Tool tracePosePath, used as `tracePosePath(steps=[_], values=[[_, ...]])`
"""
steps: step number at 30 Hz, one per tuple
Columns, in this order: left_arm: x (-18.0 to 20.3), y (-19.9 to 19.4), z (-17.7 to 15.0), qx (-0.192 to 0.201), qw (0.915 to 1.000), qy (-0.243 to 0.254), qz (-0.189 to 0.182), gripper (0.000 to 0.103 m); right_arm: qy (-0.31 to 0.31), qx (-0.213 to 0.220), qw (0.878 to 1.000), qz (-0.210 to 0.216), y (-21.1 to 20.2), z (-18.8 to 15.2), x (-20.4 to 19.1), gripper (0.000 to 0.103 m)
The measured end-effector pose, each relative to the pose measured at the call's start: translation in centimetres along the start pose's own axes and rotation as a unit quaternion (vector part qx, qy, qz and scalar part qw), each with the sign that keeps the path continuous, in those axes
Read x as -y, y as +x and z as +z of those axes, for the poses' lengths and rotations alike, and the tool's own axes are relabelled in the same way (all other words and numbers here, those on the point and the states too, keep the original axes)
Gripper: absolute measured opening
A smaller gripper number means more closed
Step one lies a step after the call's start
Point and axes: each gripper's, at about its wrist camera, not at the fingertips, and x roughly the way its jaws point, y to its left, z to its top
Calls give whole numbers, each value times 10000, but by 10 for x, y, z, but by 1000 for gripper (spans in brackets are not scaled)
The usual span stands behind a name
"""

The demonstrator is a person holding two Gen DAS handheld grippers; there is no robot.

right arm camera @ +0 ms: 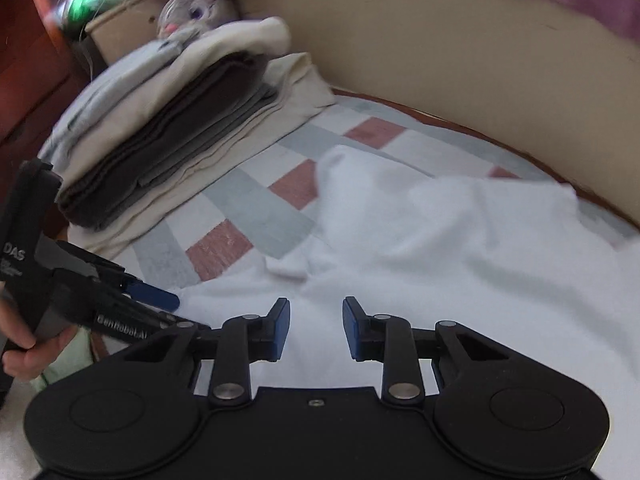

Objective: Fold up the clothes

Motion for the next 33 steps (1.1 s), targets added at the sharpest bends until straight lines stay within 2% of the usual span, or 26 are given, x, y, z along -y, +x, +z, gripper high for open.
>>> tracePosePath(steps=[2, 3, 4, 5, 6, 7, 8, 9, 10, 12, 14, 16, 18, 21, 27, 31, 32, 33], values=[[-1, -1, 1, 105, 9998, 119, 79, 64, -408, -43, 9990, -171, 15, 10, -10, 40], [1, -1, 2, 214, 9993, 231, 223, 66, -567, -218, 9978, -282, 28, 12, -12, 51], [3, 0, 3, 322, 9982, 343, 368, 67, -719, -414, 9958, -396, 41, 13, -14, 67], [6, 0, 4, 431, 9967, 455, 512, 69, -870, -610, 9930, -510, 54, 15, -15, 72], [8, 1, 5, 539, 9948, 567, 656, 69, -1020, -806, 9896, -623, 67, 16, -16, 69], [10, 1, 5, 666, 9922, 676, 812, 69, -1170, -1000, 9853, -736, 79, 17, -18, 52], [13, -2, 5, 929, 9869, 777, 1066, 69, -1026, -854, 9887, -678, 75, 17, -11, 43], [17, -4, 5, 1185, 9795, 948, 1326, 69, -840, -660, 9925, -595, 67, 17, -4, 27], [20, -8, 6, 1334, 9734, 1145, 1472, 69, -342, -499, 9968, -526, 57, 15, 10, 15], [20, -12, 8, 1427, 9726, 1181, 1403, 71, 646, -257, 9966, -439, 37, 10, 37, 14], [16, -13, 12, 1354, 9803, 1001, 1030, 71, 1261, -88, 9911, -415, 19, -1, 60, 14], [12, -14, 15, 1275, 9862, 833, 652, 71, 1641, -71, 9851, -500, 8, -13, 78, 14], [14, -13, 17, 1159, 9892, 870, 240, 74, 2071, -55, 9770, -509, 2, -26, 95, 14], [28, -11, 16, 1151, 9862, 1187, -106, 82, 2379, -114, 9695, -574, 3, -41, 110, 14], [65, 10, 17, 1074, 9746, 1962, -120, 86, 2966, 7, 9543, -366, 8, -59, 123, 16], [84, 26, 10, 921, 9704, 2232, 12, 88, 3116, 236, 9494, -301, 5, -70, 124, 16], [88, 31, 8, 876, 9692, 2300, 74, 93, 3175, 286, 9474, -275, 2, -73, 123, 18], [91, 38, 5, 754, 9679, 2387, 234, 103, 3238, 335, 9452, -244, -1, -77, 123, 25]])
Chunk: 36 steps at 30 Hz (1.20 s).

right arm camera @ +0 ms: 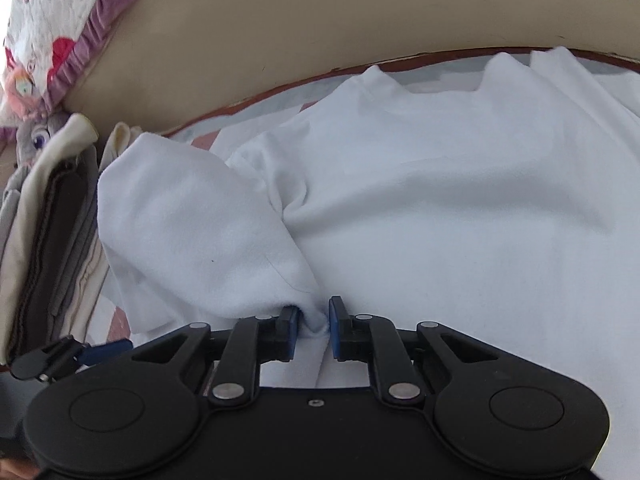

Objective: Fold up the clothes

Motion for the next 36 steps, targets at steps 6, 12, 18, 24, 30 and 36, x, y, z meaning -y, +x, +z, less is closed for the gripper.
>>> tracePosePath(steps=[6, 12, 18, 24, 30, 36], values=[[-17, -5, 4, 87, 9987, -497, 119, 31, 120, -109, 9998, 140, -20, -10, 5, 47], [-42, -69, 7, 1281, 9782, -579, 1530, 7, 118, -7, 9999, 125, -39, -27, 8, 48], [-104, -134, -10, 2213, 9264, -1703, 2525, 7, -782, -116, 9958, -464, -48, -48, -14, 48], [-156, -143, -11, 2460, 9004, -2498, 2575, 8, -1350, -86, 9907, -126, -57, -56, -59, 48], [-160, -113, 0, 2449, 9058, -2275, 2604, 8, -1985, -679, 9771, 340, -50, -83, -109, 48], [-163, -94, -4, 2319, 9129, -2295, 2452, 8, -2101, -1613, 9616, 719, -33, -128, -144, 54]])
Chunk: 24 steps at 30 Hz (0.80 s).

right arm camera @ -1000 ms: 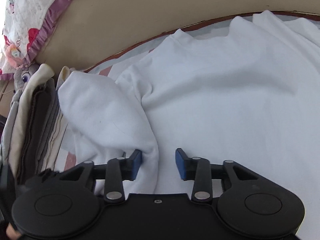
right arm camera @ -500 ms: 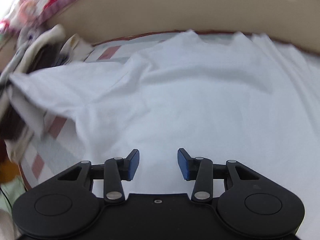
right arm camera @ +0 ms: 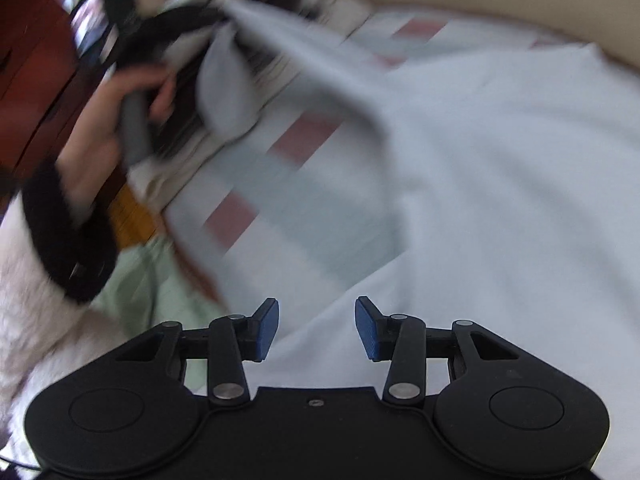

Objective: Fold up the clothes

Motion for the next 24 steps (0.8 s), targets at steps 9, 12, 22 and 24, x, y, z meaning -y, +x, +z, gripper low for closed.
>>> tracePosePath(steps=[9, 12, 22, 24], values=[[-7, 19, -26, -587, 9977, -311, -165, 8, 168, -275, 9855, -1664, 37, 5, -33, 67], [-7, 23, -30, -604, 9976, -304, -114, 8, -456, -491, 9797, -1890, 56, 2, -51, 81], [-19, 21, -30, -543, 9971, -494, -208, 8, -281, 73, 9958, -869, -2, -23, -19, 7], [-21, 21, -29, -542, 9968, -546, -226, 8, -105, 280, 9995, 81, -23, -30, -16, 7]])
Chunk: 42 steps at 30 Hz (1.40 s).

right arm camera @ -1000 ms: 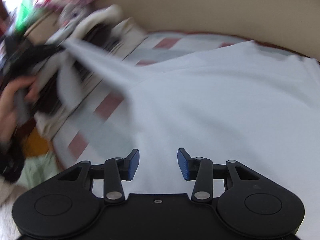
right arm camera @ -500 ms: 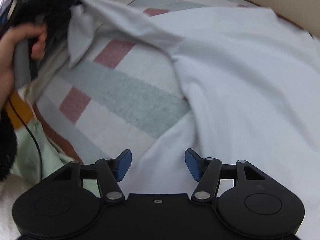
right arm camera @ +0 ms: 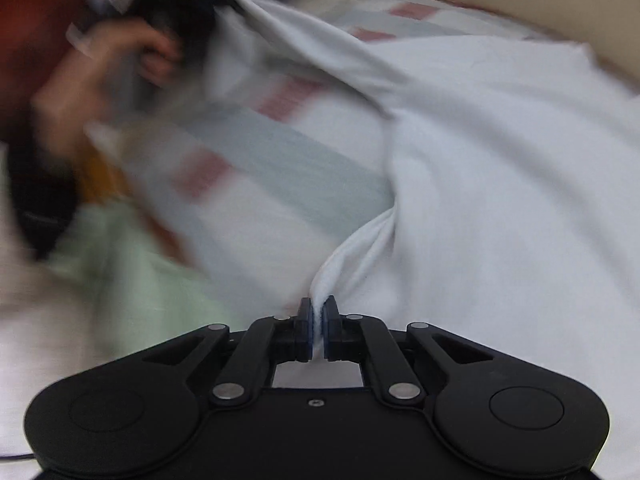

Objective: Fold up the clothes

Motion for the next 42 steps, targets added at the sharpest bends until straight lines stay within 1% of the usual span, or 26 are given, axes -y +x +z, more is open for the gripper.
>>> tracePosePath(steps=[3, 5, 7, 9, 13, 15, 16, 17, 18, 19, 20, 21, 23, 24, 27, 29, 30, 31, 32, 33, 34, 35, 36, 37, 38, 42], values=[[-3, 0, 2, -1, 10000, -80, -30, 8, 94, 4, 9982, 600, -15, -8, 0, 7], [-5, 2, 3, -47, 9998, -182, -11, 8, 160, -45, 9972, 731, -15, -11, 5, 7], [-2, 4, 2, -71, 9998, -135, 88, 9, 59, -92, 9970, 763, -7, -12, 7, 7], [6, 8, -1, -154, 9994, 44, 306, 11, -15, -227, 9970, 740, 13, -10, 4, 7], [20, 19, -11, -673, 9933, 553, 765, 12, -182, -437, 9962, 731, 36, -6, -7, 7], [25, 25, -15, -1121, 9856, 886, 907, 22, -144, -552, 9957, 732, 43, -5, -4, 8], [29, 22, -18, -1275, 9819, 1081, 894, 26, -113, -626, 9951, 751, 46, -5, -2, 12], [33, 20, -20, -1429, 9775, 1277, 880, 35, -84, -700, 9945, 776, 48, -5, -1, 14], [36, 16, -23, -1554, 9732, 1464, 850, 46, -182, -734, 9938, 813, 47, -4, -3, 24], [38, 3, -24, -1471, 9735, 1603, 699, 52, -284, -707, 9932, 886, 42, -1, -7, 35], [40, -11, -25, -1377, 9739, 1723, 535, 63, -384, -672, 9923, 963, 36, 3, -10, 38], [40, -26, -23, -1209, 9775, 1707, 270, 71, -409, -561, 9921, 1049, 26, 8, -8, 41], [38, -50, -17, -875, 9833, 1569, -279, 76, -406, -315, 9917, 1182, 5, 19, 1, 41], [37, -57, -13, -733, 9856, 1423, -552, 77, -374, -193, 9920, 1187, -5, 26, 10, 44], [39, -67, -5, -385, 9877, 943, -1186, 77, -132, 346, 9975, 608, -42, 46, 50, 46], [48, -68, -3, -269, 9846, 827, -1519, 76, 215, 797, 9959, 362, -70, 58, 86, 46], [55, -67, -3, -206, 9809, 876, -1724, 75, 417, 1018, 9937, 224, -85, 64, 106, 46], [63, -66, -4, -149, 9765, 938, -1936, 75, 551, 1212, 9911, 32, -98, 70, 124, 46], [76, -58, -6, -145, 9691, 1096, -2204, 74, 623, 1408, 9876, -298, -114, 78, 148, 46], [89, -49, -7, -159, 9607, 1267, -2466, 74, 622, 1540, 9839, -654, -127, 85, 167, 46], [106, -31, -11, -308, 9498, 1543, -2703, 75, 571, 1610, 9801, -1011, -137, 91, 187, 45], [124, -13, -13, -463, 9387, 1813, -2896, 72, 411, 1509, 9803, -1209, -145, 98, 208, 38], [143, 6, -15, -657, 9358, 2061, -2783, 67, 236, 1384, 9804, -1383, -153, 105, 230, 10], [162, 23, -14, -757, 9342, 2277, -2639, 64, 186, 1180, 9786, -1675, -157, 110, 247, 5], [175, 33, -11, -733, 9319, 2381, -2635, 64, 154, 963, 9753, -1981, -161, 115, 264, 5], [220, 65, 4, -718, 9235, 2580, -2745, 67, 110, 988, 9595, -2637, -177, 123, 296, 15]])
